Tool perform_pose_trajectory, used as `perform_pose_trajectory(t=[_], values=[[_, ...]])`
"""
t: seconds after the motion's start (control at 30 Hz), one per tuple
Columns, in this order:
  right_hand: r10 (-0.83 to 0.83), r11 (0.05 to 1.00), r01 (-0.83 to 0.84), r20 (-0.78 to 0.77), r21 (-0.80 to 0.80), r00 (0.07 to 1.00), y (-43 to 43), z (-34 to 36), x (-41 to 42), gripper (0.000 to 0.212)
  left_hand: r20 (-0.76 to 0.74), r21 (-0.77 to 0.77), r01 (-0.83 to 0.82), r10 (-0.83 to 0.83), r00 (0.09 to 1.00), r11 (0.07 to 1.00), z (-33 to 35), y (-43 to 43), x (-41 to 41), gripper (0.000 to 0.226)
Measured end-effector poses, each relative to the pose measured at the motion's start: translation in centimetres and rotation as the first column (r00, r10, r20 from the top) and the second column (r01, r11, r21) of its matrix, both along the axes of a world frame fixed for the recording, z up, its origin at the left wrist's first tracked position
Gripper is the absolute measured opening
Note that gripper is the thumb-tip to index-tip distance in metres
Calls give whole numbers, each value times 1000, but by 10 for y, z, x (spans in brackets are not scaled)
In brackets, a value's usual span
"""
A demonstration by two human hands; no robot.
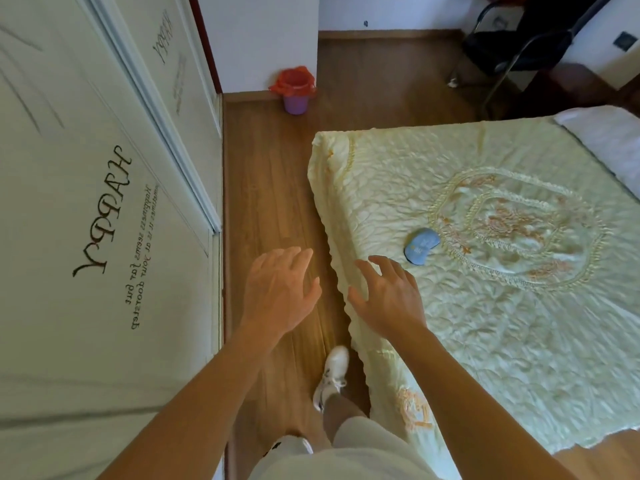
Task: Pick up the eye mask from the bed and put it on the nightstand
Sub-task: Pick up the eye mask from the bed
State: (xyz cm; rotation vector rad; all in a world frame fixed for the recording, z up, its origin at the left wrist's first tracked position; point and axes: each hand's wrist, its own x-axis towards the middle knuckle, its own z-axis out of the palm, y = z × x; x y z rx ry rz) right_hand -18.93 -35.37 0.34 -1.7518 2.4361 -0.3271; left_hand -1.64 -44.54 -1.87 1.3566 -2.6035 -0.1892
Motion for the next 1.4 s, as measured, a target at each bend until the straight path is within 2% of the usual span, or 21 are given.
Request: perform_pose_trajectory(t=[0.23,0.47,0.83,0.97,1.1,1.4], values=[[-87,995,88,32,-36,996,-104,-19,-75,47,39,5,61,-61,997,998,-7,-105,-74,56],[-199,980,199,83,1,977,-192,-28,-178,51,79,25,169,-171,982,985,3,-200,-193,53],[-471,882,464,118,86,874,-219,-39,-290,52,132,74,482,-488,863,873,-3,-270,-352,58],[-589,807,574,129,138,797,-211,-46,-312,51,137,125,597,-609,781,793,-14,-282,-400,57],[-725,689,712,150,138,672,-205,-58,-326,47,119,182,711,-733,670,679,-31,-291,-445,56],[-919,391,877,80,278,385,-215,-88,-333,50,46,340,873,-934,355,349,-78,-320,-513,46]])
